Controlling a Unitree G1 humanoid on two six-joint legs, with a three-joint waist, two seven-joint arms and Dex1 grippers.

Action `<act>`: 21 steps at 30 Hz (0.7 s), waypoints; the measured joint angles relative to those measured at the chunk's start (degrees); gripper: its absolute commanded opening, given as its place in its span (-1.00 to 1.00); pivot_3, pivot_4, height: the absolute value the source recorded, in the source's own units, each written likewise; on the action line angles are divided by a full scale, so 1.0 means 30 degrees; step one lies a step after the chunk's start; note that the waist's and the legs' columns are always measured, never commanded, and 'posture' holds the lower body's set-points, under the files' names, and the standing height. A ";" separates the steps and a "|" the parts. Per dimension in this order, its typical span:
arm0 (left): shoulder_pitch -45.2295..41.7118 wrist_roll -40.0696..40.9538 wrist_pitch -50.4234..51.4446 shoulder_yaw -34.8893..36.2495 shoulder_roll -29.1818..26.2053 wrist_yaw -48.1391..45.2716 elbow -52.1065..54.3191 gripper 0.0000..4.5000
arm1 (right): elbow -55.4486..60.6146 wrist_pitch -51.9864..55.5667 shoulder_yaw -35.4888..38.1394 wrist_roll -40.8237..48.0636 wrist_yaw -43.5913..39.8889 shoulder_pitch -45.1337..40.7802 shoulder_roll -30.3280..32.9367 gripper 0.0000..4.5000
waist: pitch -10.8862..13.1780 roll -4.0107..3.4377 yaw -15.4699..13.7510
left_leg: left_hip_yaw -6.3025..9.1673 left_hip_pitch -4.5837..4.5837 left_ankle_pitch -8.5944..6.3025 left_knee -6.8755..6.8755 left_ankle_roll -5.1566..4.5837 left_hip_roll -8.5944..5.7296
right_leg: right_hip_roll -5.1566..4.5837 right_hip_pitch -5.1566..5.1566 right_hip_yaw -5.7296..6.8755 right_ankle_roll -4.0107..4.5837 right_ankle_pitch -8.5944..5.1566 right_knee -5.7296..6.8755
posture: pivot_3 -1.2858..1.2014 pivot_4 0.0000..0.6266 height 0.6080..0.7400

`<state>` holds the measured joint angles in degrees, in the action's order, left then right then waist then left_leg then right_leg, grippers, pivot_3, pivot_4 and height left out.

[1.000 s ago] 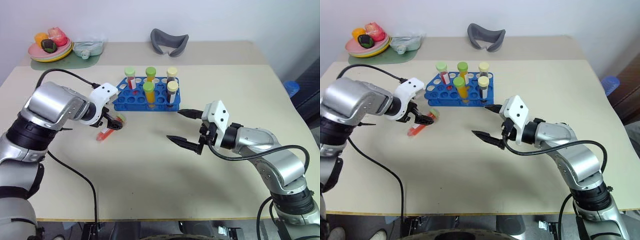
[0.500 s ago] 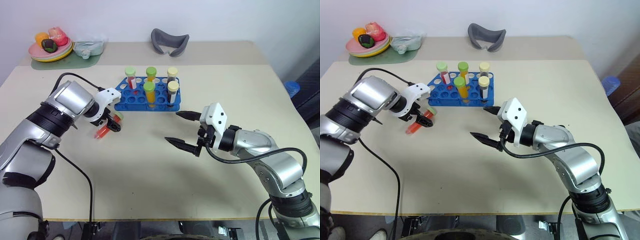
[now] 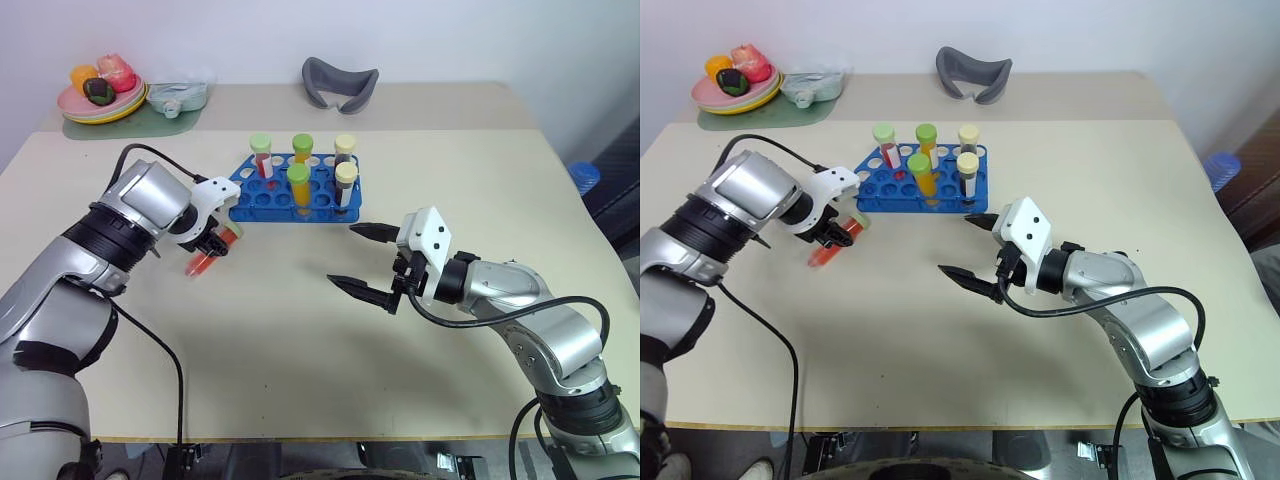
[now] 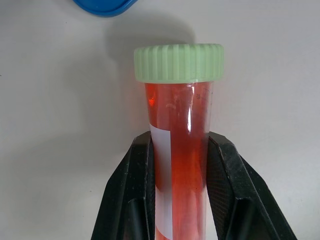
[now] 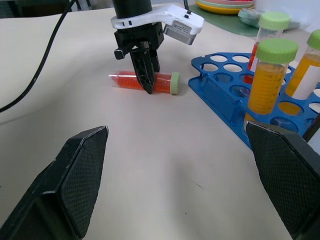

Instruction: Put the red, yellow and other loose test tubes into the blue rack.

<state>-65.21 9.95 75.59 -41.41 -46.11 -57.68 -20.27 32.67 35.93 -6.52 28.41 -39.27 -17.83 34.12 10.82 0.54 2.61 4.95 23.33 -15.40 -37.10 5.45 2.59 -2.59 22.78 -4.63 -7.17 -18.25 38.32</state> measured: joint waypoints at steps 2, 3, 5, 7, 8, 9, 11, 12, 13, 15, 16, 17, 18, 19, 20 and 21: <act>0.0182 0.0041 0.0071 0.0033 -0.0314 -0.0234 0.0493 -0.59 | 0.0003 0.0000 -0.0008 -0.0013 -0.0011 -0.0008 -0.0017 1.00 | 0.0000 0.0001 0.0022 | -0.0001 0.0001 0.0001 0.0000 0.0001 0.0001 | 0.0000 0.0003 0.0000 0.0000 0.0000 0.0003 | 0.03 -0.52 1.00; 0.0267 0.0073 0.0130 0.0070 -0.0488 -0.0326 0.0619 -0.59 | 0.0003 0.0000 -0.0008 -0.0017 -0.0016 -0.0009 -0.0015 1.00 | 0.0001 0.0001 0.0033 | -0.0001 0.0000 0.0005 0.0000 0.0008 0.0001 | 0.0000 0.0005 -0.0001 0.0000 0.0000 0.0005 | 0.03 -0.52 1.00; 0.0607 0.0165 0.0195 0.0499 -0.1030 -0.0340 0.1043 -0.59 | 0.0067 0.0004 -0.0006 -0.0013 -0.0020 0.0005 -0.0005 1.00 | 0.0002 0.0003 0.0041 | 0.0000 0.0002 0.0004 0.0001 0.0007 0.0004 | 0.0002 0.0013 0.0000 0.0000 0.0000 0.0013 | 0.03 -0.52 1.00; 0.0662 0.0244 0.0471 0.1261 -0.1568 -0.0259 0.1179 -0.59 | 0.0310 0.0006 0.0006 -0.0008 -0.0020 0.0051 0.0009 1.00 | 0.0006 0.0008 0.0023 | 0.0001 0.0008 0.0001 0.0000 0.0001 0.0004 | 0.0003 0.0019 0.0001 0.0000 0.0000 0.0014 | 0.03 -0.52 1.00; 0.0711 0.0282 0.0561 0.2054 -0.1808 -0.0041 0.1241 -0.59 | 0.0424 0.0008 0.0020 0.0000 -0.0020 0.0080 0.0019 1.00 | 0.0005 0.0008 0.0004 | 0.0001 0.0008 0.0000 -0.0001 0.0000 0.0002 | 0.0000 0.0015 0.0001 0.0000 0.0000 0.0011 | 0.03 -0.52 1.00; 0.0855 0.0317 0.0510 0.3183 -0.1843 0.0394 0.1279 -0.59 | 0.0499 0.0012 0.0050 0.0004 -0.0016 0.0182 0.0046 1.00 | 0.0005 0.0008 -0.0014 | 0.0001 0.0008 0.0000 -0.0002 0.0000 0.0002 | -0.0004 0.0013 0.0002 -0.0001 0.0000 0.0009 | 0.03 -0.52 1.00; 0.1260 0.0400 0.0105 0.5545 -0.1791 0.1476 0.1492 -0.59 | 0.0516 0.0070 0.0093 0.0016 -0.0014 0.0381 0.0092 1.00 | 0.0004 0.0005 -0.0028 | 0.0001 0.0010 0.0000 -0.0004 0.0000 0.0001 | -0.0011 0.0011 0.0003 -0.0001 0.0000 0.0005 | 0.03 -0.52 1.00; 0.1873 0.0575 -0.0921 0.7329 -0.1486 0.2244 0.1964 -0.59 | 0.0544 0.0089 0.0156 0.0025 -0.0014 0.0470 0.0129 1.00 | 0.0003 0.0003 -0.0042 | -0.0003 0.0011 0.0002 -0.0005 0.0003 -0.0002 | -0.0021 0.0011 0.0002 -0.0004 -0.0002 0.0008 | 0.03 -0.52 1.00; 0.2410 0.0748 -0.1997 0.8913 -0.1054 0.2877 0.2532 -0.59 | 0.0571 0.0115 0.0237 0.0026 -0.0011 0.0550 0.0167 1.00 | 0.0009 0.0019 -0.0084 | 0.0002 0.0017 0.0017 -0.0012 0.0030 0.0003 | -0.0024 0.0011 0.0013 -0.0004 -0.0002 0.0008 | 0.03 -0.52 1.00; 0.4093 0.1658 -0.4204 1.2859 0.0493 0.4222 0.5061 -0.59 | 0.0627 0.0130 0.0320 0.0030 0.0097 0.0505 0.0117 1.00 | 0.0006 0.0023 -0.0087 | -0.0004 0.0030 0.0045 -0.0027 0.0082 0.0007 | -0.0035 0.0008 0.0013 -0.0004 0.0000 -0.0004 | 0.03 -0.52 1.00; 0.4602 0.2156 -0.4887 1.3978 0.1160 0.4608 0.6182 -0.59 | 0.0618 0.0134 0.0339 0.0028 0.0205 0.0441 0.0031 1.00 | 0.0007 0.0029 -0.0089 | -0.0004 0.0032 0.0047 -0.0028 0.0086 0.0008 | -0.0032 0.0009 0.0015 -0.0005 0.0000 -0.0003 | 0.03 -0.52 1.00; 0.5389 0.2424 -0.5863 1.5257 0.2069 0.5285 0.7397 -0.59 | 0.0549 0.0153 0.0370 0.0027 0.0360 0.0231 -0.0193 1.00 | -0.0008 0.0005 -0.0077 | -0.0010 0.0022 0.0048 -0.0028 0.0087 0.0008 | -0.0034 0.0006 0.0009 -0.0005 0.0001 0.0005 | 0.03 -0.52 1.00; 0.6198 0.2476 -0.7124 1.6174 0.3308 0.6236 0.8485 -0.59 | 0.0386 0.0152 0.0464 0.0021 0.0511 0.0006 -0.0405 1.00 | -0.0017 -0.0011 -0.0074 | -0.0018 0.0009 0.0048 -0.0027 0.0088 0.0007 | -0.0036 0.0000 0.0004 -0.0005 0.0001 0.0005 | 0.03 -0.52 1.00; 0.6799 0.2514 -0.8096 1.6454 0.4387 0.7031 0.9154 -0.59 | 0.0227 0.0154 0.0481 0.0012 0.0606 -0.0181 -0.0488 1.00 | -0.0017 -0.0007 -0.0073 | -0.0015 0.0005 0.0048 -0.0031 0.0087 0.0012 | -0.0028 -0.0003 0.0007 -0.0004 0.0002 0.0021 | 0.03 -0.52 1.00; 0.7505 0.2491 -0.9236 1.6771 0.5972 0.8192 0.9704 -0.59 | 0.0160 0.0153 0.0526 0.0007 0.0644 -0.0262 -0.0495 1.00 | -0.0019 -0.0009 -0.0098 | -0.0017 -0.0005 0.0044 -0.0039 0.0079 0.0008 | -0.0032 -0.0010 0.0001 -0.0003 0.0004 0.0030 | 0.03 -0.52 1.00; 0.7966 0.2470 -0.9921 1.6825 0.7150 0.9018 0.9859 -0.59 | 0.0095 0.0152 0.0513 0.0006 0.0645 -0.0317 -0.0533 1.00 | -0.0015 0.0004 -0.0118 | -0.0012 0.0005 0.0040 -0.0052 0.0073 0.0009 | -0.0028 -0.0010 0.0005 -0.0004 0.0004 0.0033 | 0.03 -0.52 1.00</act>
<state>-41.31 17.36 45.82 9.07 -24.66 -30.63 9.30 32.95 36.39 -4.98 28.42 -37.33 -18.78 32.52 10.77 0.56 2.26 4.92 23.34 -15.28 -37.26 5.67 2.61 -2.67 22.75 -4.61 -7.18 -18.24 38.42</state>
